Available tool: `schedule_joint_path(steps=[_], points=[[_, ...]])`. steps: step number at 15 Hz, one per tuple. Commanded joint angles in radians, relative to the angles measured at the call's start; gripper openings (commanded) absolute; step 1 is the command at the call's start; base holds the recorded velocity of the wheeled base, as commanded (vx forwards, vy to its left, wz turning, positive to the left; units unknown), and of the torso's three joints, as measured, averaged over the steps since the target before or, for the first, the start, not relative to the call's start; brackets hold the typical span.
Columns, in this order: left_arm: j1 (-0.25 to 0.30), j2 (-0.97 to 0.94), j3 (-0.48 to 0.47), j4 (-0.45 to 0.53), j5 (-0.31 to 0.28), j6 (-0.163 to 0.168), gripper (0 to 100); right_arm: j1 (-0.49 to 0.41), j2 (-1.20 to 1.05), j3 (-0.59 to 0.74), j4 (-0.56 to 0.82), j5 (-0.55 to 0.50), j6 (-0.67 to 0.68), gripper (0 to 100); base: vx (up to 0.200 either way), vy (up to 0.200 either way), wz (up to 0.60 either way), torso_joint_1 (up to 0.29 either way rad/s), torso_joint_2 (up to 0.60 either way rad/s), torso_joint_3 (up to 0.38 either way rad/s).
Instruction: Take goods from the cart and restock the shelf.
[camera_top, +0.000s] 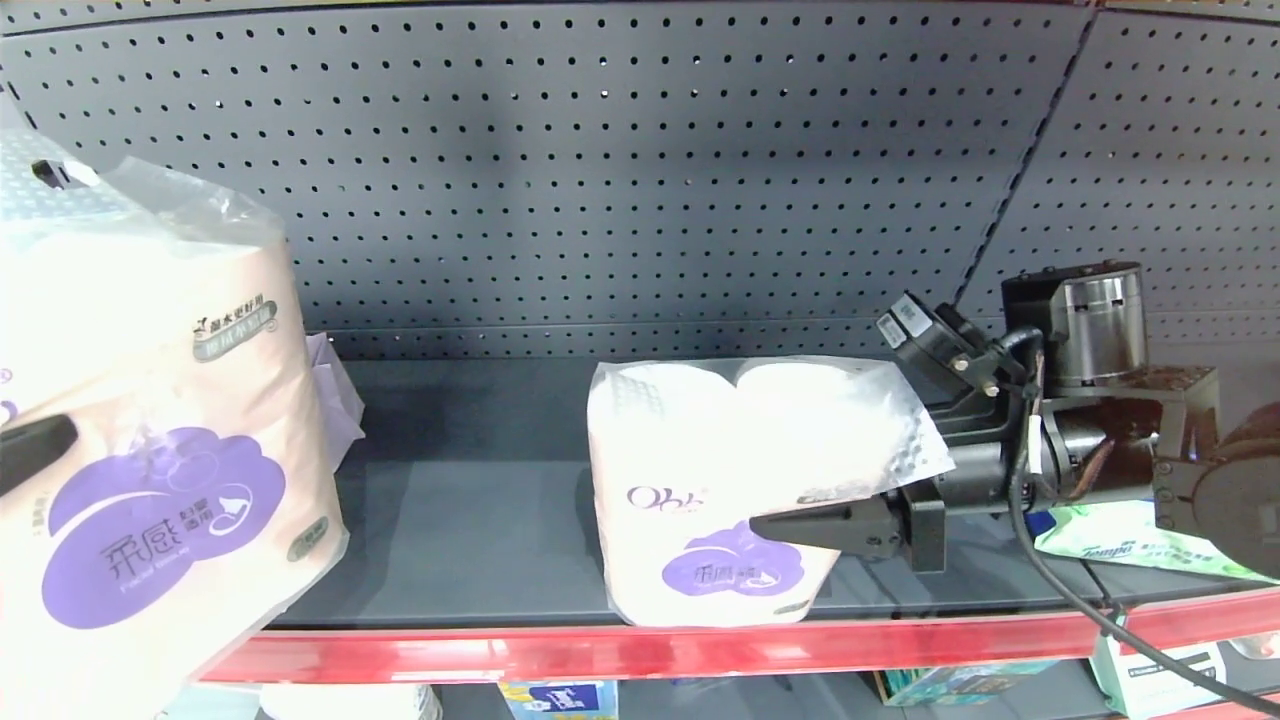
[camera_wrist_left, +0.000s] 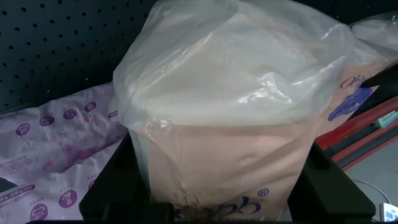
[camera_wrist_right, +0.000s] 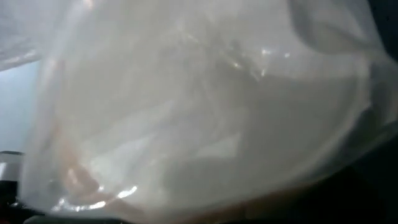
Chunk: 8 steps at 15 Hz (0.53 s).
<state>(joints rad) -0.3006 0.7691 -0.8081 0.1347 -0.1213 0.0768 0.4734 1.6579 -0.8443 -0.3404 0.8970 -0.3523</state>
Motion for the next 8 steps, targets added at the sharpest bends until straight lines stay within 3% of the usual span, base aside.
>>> schedule_joint_path(steps=[1,8], points=[[0.000,0.001,0.000,0.000,0.000,0.000,0,0.001,-0.017,0.024,0.004,0.000,0.000,0,0.000,0.000,0.00,0.000,0.00,0.000],[0.000,0.001,0.001,0.000,0.000,0.000,0,0.002,-0.017,0.022,0.006,-0.001,0.006,0,0.000,0.000,0.00,0.000,0.00,0.000]])
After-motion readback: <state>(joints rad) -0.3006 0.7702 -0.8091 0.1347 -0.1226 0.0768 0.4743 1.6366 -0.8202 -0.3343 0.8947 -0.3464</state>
